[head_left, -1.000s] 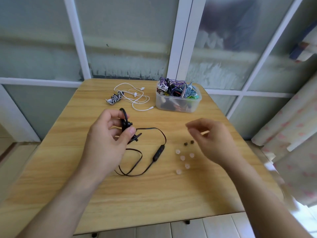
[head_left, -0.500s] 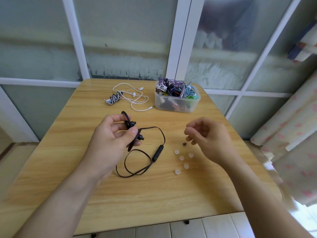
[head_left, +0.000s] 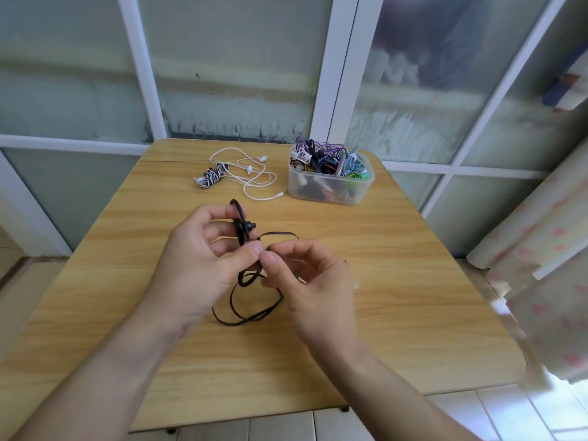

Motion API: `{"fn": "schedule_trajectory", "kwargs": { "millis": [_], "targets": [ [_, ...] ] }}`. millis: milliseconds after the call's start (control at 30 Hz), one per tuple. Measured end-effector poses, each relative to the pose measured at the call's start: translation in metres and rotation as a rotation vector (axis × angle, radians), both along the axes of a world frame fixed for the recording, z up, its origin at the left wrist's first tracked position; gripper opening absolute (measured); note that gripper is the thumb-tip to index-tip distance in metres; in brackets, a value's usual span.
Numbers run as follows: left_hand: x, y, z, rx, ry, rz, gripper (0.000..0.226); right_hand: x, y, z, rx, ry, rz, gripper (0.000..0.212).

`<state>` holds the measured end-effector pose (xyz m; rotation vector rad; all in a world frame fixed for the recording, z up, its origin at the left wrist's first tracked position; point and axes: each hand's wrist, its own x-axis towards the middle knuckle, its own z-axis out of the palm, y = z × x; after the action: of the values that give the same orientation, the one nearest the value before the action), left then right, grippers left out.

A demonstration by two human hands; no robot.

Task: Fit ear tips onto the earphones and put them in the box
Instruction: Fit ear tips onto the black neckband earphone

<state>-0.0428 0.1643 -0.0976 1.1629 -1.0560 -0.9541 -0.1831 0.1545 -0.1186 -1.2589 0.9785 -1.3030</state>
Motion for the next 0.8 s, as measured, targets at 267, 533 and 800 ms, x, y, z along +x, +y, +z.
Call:
{"fn": "schedule_trajectory", "kwargs": {
  "millis": [267, 533, 800],
  "targets": [
    [0.005, 0.002, -0.001, 0.001, -0.008, 0.085, 0.039, 0.006, 0.004, 0.0, 0.249, -0.222, 0.006, 0.012],
    [0.009, 0.002, 0.001, -0.088, 0.0, 0.068, 0.034, 0.013, 0.008, 0.003, 0.38, -0.109, 0.174, 0.024],
    [0.011, 0.006, -0.003, -0.16, -0.309, -0.033, 0.04, 0.011, 0.004, 0.005, -0.096, 0.48, 0.026, 0.015]
  ]
}}
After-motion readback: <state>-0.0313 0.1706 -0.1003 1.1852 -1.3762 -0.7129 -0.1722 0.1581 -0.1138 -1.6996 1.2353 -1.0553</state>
